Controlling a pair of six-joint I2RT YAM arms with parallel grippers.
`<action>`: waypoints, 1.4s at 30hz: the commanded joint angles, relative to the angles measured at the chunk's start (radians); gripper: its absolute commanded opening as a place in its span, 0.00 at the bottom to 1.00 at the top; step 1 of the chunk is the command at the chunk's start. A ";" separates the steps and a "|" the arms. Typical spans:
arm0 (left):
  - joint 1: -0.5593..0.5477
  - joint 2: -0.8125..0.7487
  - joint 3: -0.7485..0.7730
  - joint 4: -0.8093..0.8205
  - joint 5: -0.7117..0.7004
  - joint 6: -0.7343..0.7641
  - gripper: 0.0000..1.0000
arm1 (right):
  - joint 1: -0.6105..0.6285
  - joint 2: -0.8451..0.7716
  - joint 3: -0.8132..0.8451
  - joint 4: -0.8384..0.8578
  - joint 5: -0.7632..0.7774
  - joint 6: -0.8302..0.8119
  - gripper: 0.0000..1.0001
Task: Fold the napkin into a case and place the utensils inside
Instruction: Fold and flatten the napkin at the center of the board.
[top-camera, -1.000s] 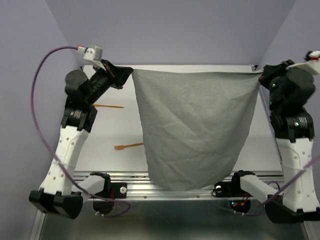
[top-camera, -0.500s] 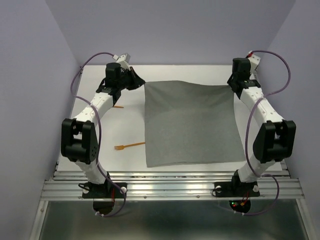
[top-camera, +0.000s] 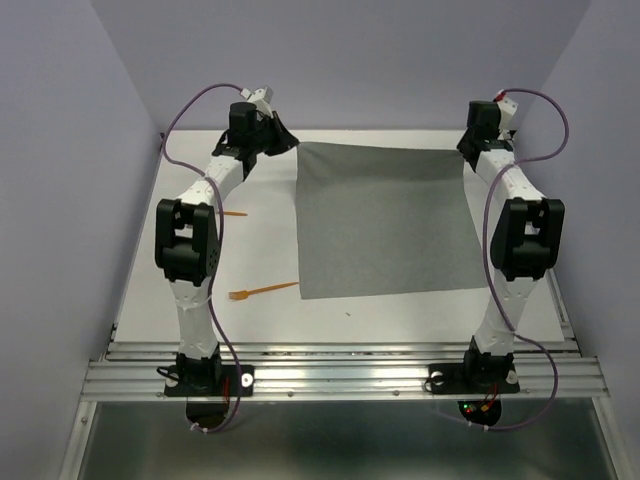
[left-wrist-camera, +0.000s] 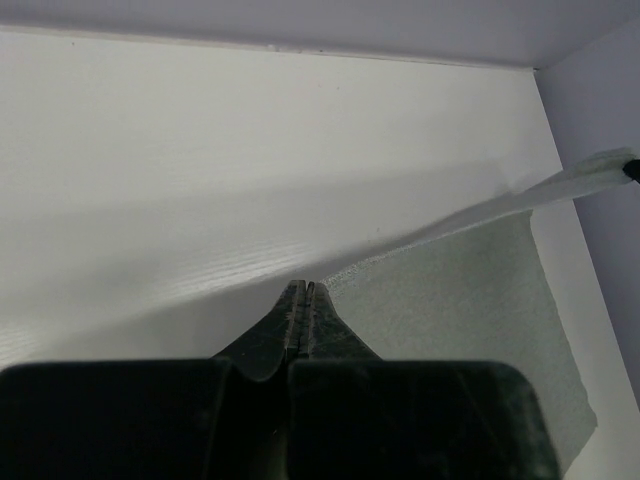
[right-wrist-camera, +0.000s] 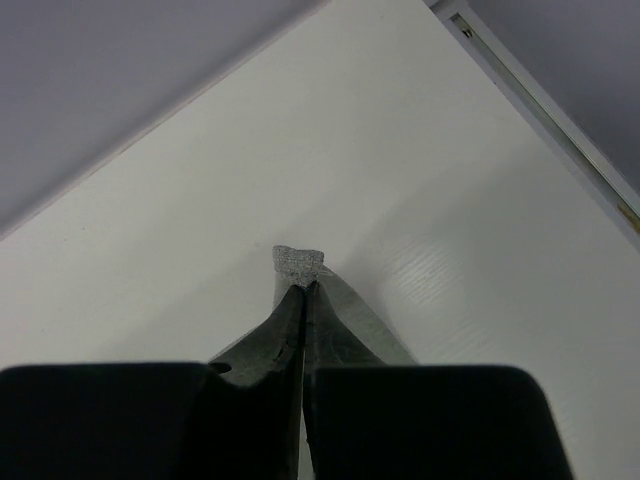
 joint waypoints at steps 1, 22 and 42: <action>-0.001 0.045 0.128 -0.013 0.015 0.017 0.00 | -0.024 0.011 0.068 0.062 -0.040 0.019 0.01; -0.049 -0.229 -0.123 -0.143 0.032 0.071 0.00 | -0.053 -0.377 -0.350 -0.162 -0.196 0.160 0.01; -0.110 -0.730 -0.746 -0.094 0.035 -0.002 0.00 | -0.113 -0.794 -0.772 -0.304 -0.084 0.275 0.01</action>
